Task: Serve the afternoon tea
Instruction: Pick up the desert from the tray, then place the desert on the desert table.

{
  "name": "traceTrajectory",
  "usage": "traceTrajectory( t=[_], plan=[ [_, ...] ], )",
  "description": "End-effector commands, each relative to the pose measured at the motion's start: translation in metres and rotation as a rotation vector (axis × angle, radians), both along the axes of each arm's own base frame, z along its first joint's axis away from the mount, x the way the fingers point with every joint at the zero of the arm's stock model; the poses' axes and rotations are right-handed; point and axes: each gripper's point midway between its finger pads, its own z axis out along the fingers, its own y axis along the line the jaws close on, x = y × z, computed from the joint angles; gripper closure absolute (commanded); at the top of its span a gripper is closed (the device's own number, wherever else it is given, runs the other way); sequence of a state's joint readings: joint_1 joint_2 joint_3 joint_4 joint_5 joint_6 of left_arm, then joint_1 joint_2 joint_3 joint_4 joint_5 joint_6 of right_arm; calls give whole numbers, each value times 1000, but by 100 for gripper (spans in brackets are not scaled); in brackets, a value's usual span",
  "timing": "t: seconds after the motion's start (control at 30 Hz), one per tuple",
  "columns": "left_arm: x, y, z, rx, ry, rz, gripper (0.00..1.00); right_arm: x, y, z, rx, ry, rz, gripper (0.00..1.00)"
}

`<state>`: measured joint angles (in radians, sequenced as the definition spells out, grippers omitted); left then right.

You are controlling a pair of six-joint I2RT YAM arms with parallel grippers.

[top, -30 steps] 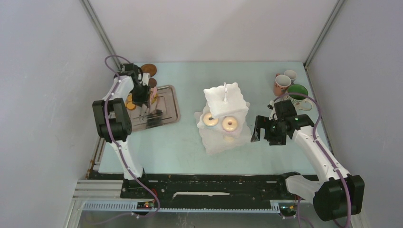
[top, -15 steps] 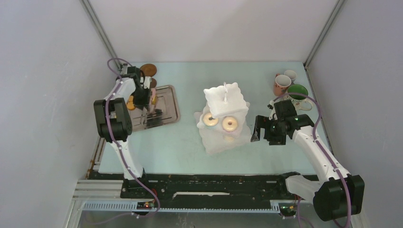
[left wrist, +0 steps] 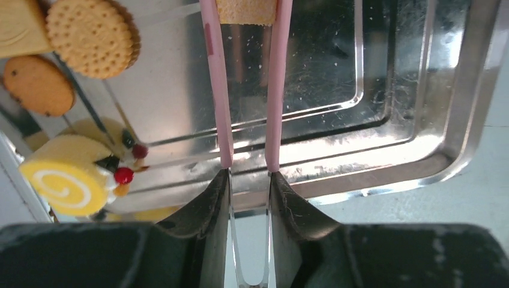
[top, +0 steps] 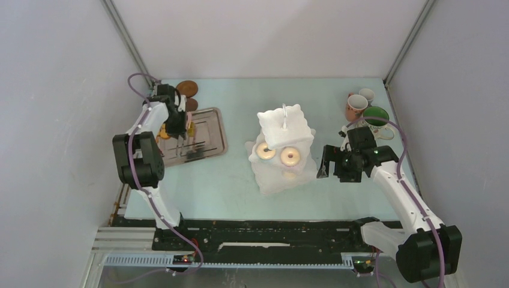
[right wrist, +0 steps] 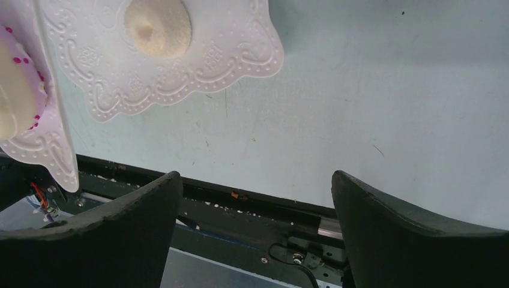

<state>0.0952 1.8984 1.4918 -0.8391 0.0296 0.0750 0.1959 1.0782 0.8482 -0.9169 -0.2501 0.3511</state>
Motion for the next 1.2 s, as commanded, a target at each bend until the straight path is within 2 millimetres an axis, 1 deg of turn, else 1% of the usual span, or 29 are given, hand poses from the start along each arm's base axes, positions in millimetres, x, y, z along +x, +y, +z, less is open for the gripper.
traceTrajectory(
  t=[0.0,0.1,0.17,0.23,0.3,0.33,0.37,0.4,0.43,0.53,0.63,0.73,0.8,0.9,1.0,1.17],
  plan=[
    [6,0,50,4,-162,89,85,13,2,18,17,-89,-11,4],
    [-6,-4,57,-10,-166,117,87,14,1,21,19,-106,-11,3],
    [-21,-11,57,-18,-137,120,88,14,1,24,25,-119,-10,4],
    [-40,-24,57,-28,-100,109,88,14,0,27,30,-136,-10,4],
    [-65,-48,53,-50,-66,70,88,16,-2,30,31,-154,-21,4],
    [-80,-66,51,-59,-51,38,88,17,-5,31,26,-161,-33,4],
    [-94,-77,48,-61,-37,19,88,18,-7,32,22,-169,-45,4],
    [-114,-89,41,-72,-12,0,88,20,-11,32,13,-175,-59,4],
    [-128,-102,42,-94,-18,-17,88,21,-15,32,2,-177,-77,3],
    [-166,-138,35,-168,-1,-60,87,24,-26,32,-17,-177,-120,3],
    [-197,-171,35,-244,-10,-130,86,27,-27,34,-19,-195,-117,3],
    [-220,-201,40,-324,-43,-223,85,27,-25,38,-5,-208,-110,3],
    [-227,-215,45,-360,-78,-285,84,25,-23,39,3,-214,-99,3],
    [-232,-247,50,-449,-124,-368,83,24,-19,40,11,-225,-82,3],
    [-237,-267,45,-456,-93,-426,84,22,-17,40,13,-226,-72,3],
    [-236,-295,38,-453,-68,-484,85,20,-15,41,14,-232,-62,3]
  ],
)
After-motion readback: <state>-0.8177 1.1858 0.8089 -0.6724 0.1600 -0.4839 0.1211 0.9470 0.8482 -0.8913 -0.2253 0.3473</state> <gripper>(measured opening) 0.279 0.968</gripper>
